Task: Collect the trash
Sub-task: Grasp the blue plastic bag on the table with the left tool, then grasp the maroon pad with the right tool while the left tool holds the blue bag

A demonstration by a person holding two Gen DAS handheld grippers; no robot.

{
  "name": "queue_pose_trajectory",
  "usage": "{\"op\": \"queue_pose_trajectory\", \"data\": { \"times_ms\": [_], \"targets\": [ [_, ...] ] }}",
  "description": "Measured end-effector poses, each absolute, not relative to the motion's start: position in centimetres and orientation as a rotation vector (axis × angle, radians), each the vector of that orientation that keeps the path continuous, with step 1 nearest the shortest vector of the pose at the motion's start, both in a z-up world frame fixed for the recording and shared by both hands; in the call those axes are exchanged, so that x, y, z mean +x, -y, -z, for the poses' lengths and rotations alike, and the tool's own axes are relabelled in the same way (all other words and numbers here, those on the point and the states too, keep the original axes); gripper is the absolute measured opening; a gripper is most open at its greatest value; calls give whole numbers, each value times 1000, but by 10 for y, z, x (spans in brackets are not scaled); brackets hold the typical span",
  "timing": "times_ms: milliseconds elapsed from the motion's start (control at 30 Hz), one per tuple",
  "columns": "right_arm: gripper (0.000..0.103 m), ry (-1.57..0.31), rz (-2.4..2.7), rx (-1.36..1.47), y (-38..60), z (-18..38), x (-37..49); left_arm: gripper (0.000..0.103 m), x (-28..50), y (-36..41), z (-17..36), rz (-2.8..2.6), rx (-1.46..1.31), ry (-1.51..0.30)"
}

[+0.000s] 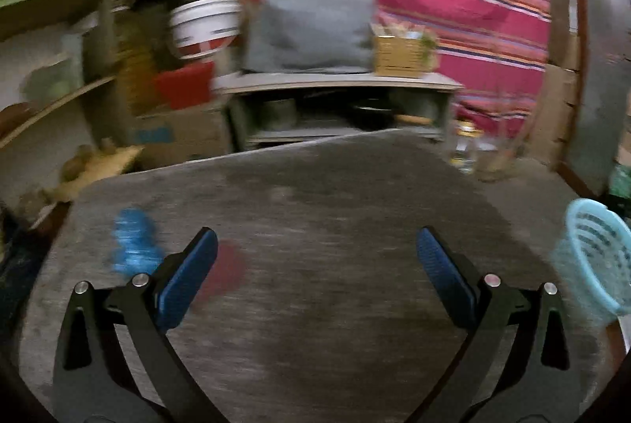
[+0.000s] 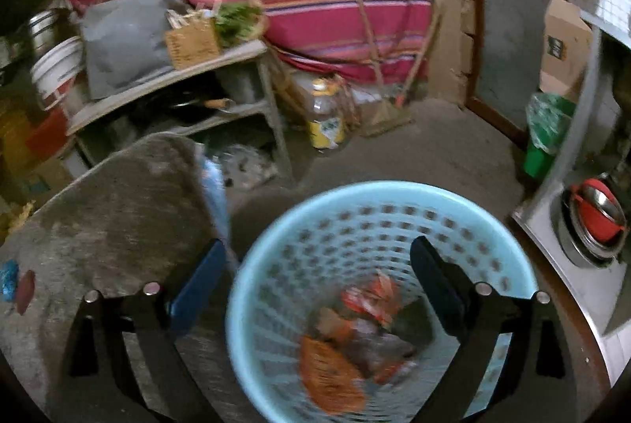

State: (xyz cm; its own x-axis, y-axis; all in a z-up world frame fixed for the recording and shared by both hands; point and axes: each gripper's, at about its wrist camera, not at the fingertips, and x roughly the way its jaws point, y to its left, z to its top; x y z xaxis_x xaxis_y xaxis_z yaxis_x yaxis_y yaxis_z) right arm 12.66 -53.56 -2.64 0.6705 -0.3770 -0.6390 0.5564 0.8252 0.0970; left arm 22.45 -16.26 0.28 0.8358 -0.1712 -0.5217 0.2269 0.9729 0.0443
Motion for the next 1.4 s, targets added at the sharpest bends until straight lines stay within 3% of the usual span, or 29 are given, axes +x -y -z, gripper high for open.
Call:
{"op": "queue_pose_trajectory", "data": {
  "times_ms": [233, 300, 367, 767, 833, 1000, 1100, 1400],
  "targets": [
    [93, -643, 432, 249, 471, 25, 170, 98, 262, 92, -2, 85, 95, -568],
    [93, -642, 393, 239, 450, 26, 182, 98, 274, 74, 6, 44, 94, -597],
    [100, -649, 378, 217, 432, 28, 193, 98, 281, 62, 15, 27, 90, -620],
    [99, -698, 344, 120, 362, 36, 244, 97, 334, 3, 68, -26, -2, -770],
    [99, -697, 320, 102, 351, 36, 250, 92, 339, 3, 73, -9, 0, -780],
    [99, -668, 281, 32, 316, 37, 261, 55, 348, -4, 84, 68, -30, -828],
    [99, -683, 250, -14, 289, 38, 269, 39, 345, -6, 82, 86, -12, -815],
    [99, -797, 12, 46, 207, 52, 288, 36, 297, -59, 55, 36, -3, -744]
  ]
}}
